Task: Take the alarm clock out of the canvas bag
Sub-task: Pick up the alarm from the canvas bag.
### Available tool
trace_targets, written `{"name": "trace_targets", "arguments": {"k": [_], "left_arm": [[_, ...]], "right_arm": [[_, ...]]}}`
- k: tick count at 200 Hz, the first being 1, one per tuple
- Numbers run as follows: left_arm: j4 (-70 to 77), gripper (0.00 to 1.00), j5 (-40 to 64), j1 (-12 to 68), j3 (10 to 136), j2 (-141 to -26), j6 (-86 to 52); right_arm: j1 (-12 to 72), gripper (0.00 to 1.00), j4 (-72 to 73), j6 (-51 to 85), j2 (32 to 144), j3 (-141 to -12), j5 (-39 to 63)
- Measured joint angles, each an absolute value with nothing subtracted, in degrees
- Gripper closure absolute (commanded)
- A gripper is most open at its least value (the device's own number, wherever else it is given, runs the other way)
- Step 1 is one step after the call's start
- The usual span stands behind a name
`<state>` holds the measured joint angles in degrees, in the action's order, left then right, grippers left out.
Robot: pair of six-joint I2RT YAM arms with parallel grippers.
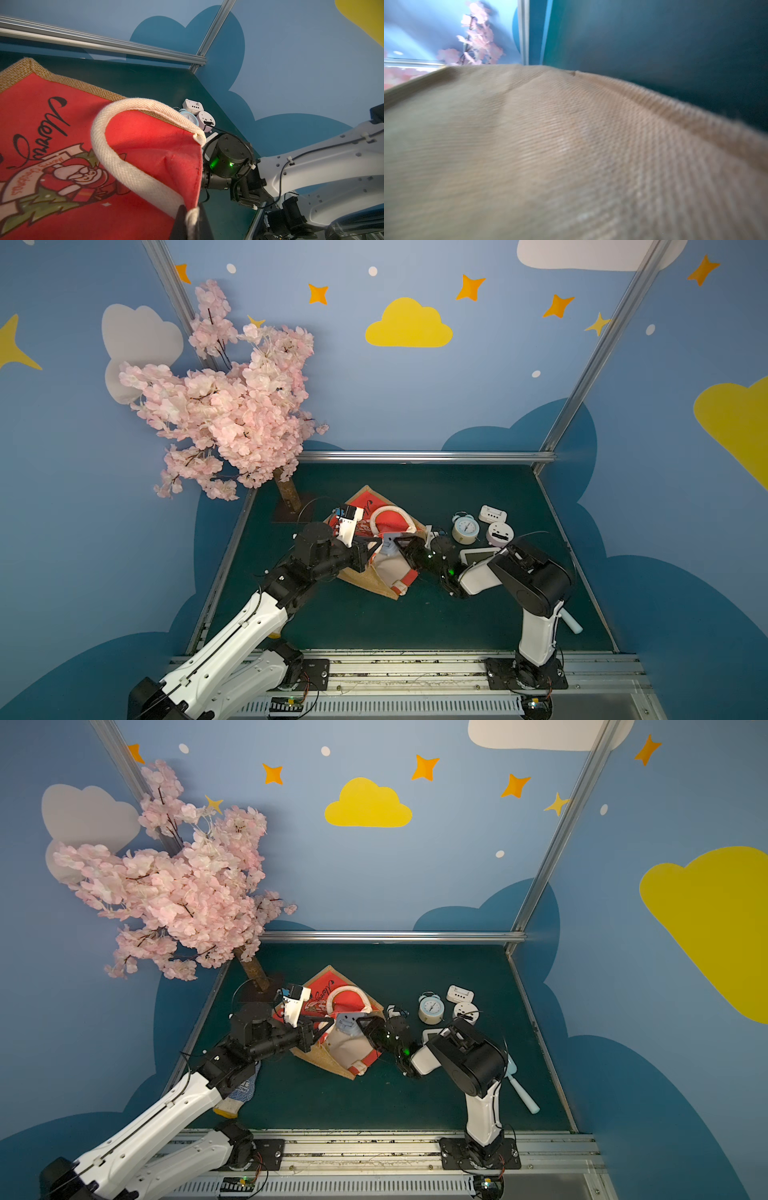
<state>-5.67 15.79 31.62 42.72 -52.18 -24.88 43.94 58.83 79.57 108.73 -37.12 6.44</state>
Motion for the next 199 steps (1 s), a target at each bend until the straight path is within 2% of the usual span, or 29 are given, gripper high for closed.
{"name": "trace_targets", "arguments": {"k": [66, 134, 199], "left_arm": [[-5.56, 0.93, 16.03, 31.64, 42.72, -51.94, -24.84], [-5.89, 0.93, 16.4, 31.68, 42.72, -51.29, -24.67], [-5.58, 0.92, 16.78, 31.68, 42.72, -51.55, -24.75]], "right_arm": [[45.01, 0.44, 59.88, 82.21, 107.77, -36.64, 5.19], [45.01, 0.36, 49.04, 80.84, 103.79, -34.57, 2.76], [44.27, 0.33, 42.11, 78.06, 103.81, -37.47, 2.74]]}}
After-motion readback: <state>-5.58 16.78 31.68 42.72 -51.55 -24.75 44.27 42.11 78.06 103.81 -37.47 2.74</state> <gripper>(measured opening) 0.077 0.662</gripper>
